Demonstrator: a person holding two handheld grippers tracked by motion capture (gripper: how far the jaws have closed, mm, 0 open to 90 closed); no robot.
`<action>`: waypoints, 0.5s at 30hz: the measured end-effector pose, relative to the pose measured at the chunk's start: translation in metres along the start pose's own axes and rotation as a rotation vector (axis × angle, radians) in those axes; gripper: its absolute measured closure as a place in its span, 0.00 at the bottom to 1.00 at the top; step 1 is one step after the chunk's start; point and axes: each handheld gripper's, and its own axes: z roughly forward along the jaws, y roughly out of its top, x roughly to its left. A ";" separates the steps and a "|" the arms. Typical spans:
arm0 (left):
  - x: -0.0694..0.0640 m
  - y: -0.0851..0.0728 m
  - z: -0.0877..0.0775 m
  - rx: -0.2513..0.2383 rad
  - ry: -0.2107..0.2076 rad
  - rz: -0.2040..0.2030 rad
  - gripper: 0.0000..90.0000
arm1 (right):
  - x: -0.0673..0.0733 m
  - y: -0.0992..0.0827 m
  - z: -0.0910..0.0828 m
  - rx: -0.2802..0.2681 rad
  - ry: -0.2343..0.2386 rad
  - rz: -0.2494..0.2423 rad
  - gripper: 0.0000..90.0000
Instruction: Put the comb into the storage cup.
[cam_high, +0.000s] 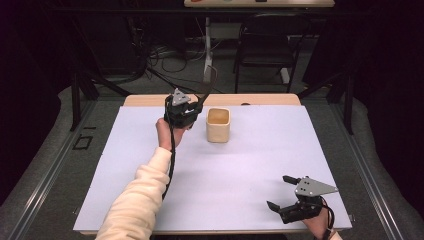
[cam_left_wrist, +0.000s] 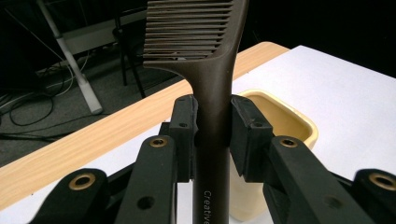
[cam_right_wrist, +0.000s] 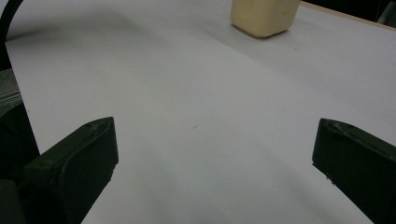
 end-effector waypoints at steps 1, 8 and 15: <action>0.000 0.000 0.000 -0.001 0.000 0.003 0.80 | 0.000 0.000 0.000 0.002 -0.001 -0.002 0.00; -0.004 0.006 0.001 -0.022 0.002 0.004 0.80 | 0.000 0.000 0.000 0.002 0.003 0.003 0.00; -0.006 0.011 0.003 -0.039 -0.002 0.006 0.80 | 0.000 0.000 0.001 0.001 0.001 0.000 0.00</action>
